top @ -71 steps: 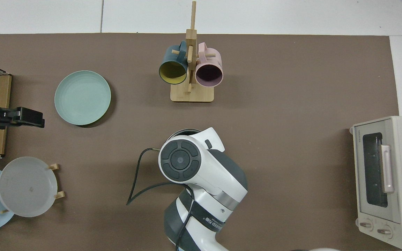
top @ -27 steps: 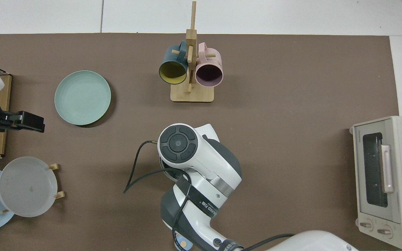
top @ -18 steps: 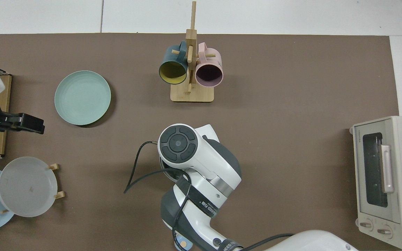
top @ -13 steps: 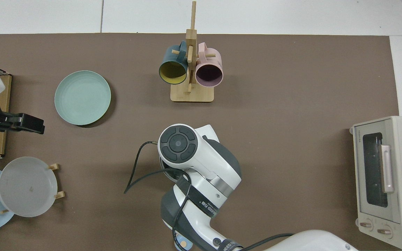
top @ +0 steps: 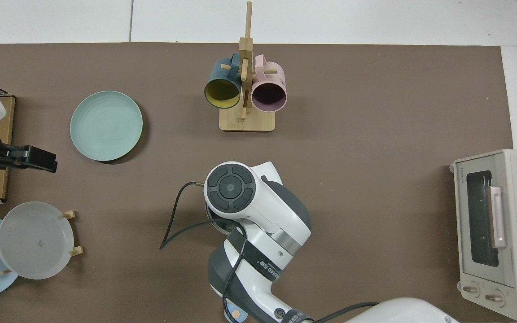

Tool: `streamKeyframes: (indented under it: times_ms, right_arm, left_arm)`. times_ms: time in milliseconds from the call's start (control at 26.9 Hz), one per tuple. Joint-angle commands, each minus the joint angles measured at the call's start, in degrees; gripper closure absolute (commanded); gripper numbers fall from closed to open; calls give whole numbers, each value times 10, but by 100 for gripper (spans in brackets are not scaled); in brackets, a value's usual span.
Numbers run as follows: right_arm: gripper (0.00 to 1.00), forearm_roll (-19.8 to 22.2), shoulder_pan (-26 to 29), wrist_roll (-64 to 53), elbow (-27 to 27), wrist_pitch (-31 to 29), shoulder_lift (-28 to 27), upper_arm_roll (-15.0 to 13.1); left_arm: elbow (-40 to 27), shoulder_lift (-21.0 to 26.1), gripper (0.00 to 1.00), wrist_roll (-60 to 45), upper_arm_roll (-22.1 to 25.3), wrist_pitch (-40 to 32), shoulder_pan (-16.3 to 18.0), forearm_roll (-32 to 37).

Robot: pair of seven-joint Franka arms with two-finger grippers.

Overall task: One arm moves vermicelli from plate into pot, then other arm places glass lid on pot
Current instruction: 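Lower the glass lid onto the pot with the right gripper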

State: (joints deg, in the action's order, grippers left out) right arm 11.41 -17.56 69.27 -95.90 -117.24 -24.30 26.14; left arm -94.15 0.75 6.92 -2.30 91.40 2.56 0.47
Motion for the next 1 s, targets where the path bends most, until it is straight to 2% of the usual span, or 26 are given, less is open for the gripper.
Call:
streamKeyframes:
  times_ms: [0,557,594,668,965]
  right_arm:
    - [100,10,2,31,-24,-25,10,9]
    - [100,26,2,39,-28,-24,14,10]
    - [83,26,2,41,-27,-23,14,10]
    - [0,25,5,43,-25,-20,13,10]
    - [0,27,4,42,-21,-12,14,10]
  left_arm:
    - [13,3,0,9,-2,-11,2,8]
    - [13,3,0,9,-2,-11,2,8]
    - [13,3,0,9,-2,-11,2,8]
    - [13,3,0,9,-2,-11,2,8]
    - [13,3,0,9,-2,-11,2,8]
